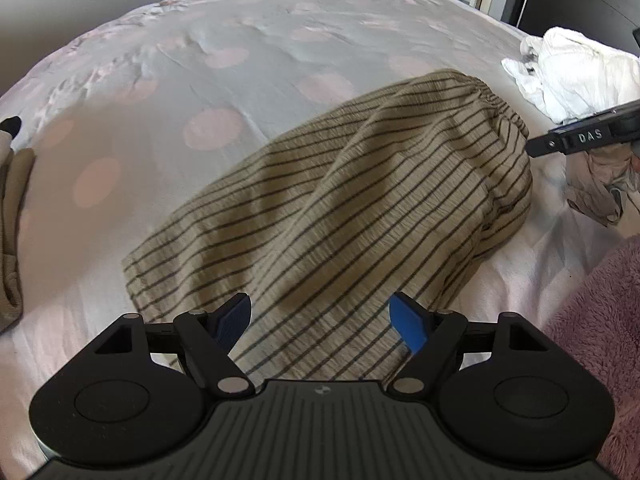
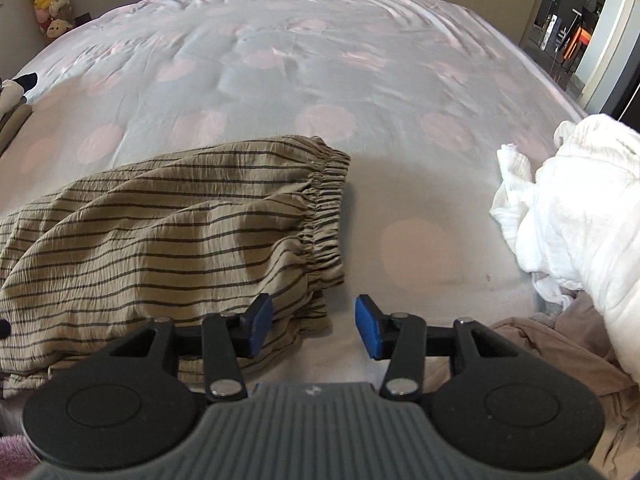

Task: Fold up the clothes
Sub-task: 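Pull the striped pants onto the open bed with the right gripper, then grasp the waistband with the left gripper while the right gripper holds it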

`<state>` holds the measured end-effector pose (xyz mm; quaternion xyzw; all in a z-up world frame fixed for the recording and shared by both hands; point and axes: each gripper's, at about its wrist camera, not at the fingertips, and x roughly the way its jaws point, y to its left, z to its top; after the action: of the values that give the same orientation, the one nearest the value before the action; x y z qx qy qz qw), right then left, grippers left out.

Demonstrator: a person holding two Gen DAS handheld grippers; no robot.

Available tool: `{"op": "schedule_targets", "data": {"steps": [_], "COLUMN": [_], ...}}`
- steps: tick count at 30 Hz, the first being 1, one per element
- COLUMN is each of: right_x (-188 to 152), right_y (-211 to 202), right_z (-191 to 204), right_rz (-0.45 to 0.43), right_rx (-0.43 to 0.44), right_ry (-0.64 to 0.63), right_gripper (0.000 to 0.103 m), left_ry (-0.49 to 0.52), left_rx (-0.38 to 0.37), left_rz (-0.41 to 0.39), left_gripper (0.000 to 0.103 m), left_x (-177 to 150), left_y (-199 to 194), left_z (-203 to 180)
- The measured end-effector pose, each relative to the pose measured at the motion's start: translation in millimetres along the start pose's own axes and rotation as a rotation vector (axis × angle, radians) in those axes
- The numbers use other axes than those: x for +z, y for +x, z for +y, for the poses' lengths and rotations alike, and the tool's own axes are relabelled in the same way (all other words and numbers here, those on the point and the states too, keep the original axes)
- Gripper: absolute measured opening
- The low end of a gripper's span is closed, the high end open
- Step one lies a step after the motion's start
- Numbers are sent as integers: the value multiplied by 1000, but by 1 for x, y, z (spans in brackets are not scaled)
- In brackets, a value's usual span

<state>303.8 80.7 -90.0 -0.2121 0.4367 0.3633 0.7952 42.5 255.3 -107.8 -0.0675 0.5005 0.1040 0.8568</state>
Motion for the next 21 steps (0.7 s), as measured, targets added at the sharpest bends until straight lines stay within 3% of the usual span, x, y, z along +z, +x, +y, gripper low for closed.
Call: {"op": "schedule_targets", "data": {"steps": [3, 4, 5, 8, 14, 21], "right_x": [4, 6, 7, 12, 13, -13], "right_y": [18, 22, 24, 24, 9, -18], "right_z": [5, 6, 8, 19, 63, 120], "right_rz": [44, 49, 49, 17, -44, -67], "right_rx": [52, 63, 67, 93, 197, 288], "right_ry": [10, 10, 7, -31, -111, -197], "right_gripper": [47, 39, 23, 7, 5, 4], "left_ry": [6, 10, 13, 17, 24, 16], "left_rx": [-9, -15, -20, -34, -13, -44], "left_rz": [14, 8, 1, -22, -53, -85], "left_gripper": [75, 75, 75, 74, 71, 70], "left_x": [5, 9, 12, 27, 59, 82], "left_y": [8, 7, 6, 0, -9, -26], "left_z": [-9, -11, -13, -16, -18, -14]}}
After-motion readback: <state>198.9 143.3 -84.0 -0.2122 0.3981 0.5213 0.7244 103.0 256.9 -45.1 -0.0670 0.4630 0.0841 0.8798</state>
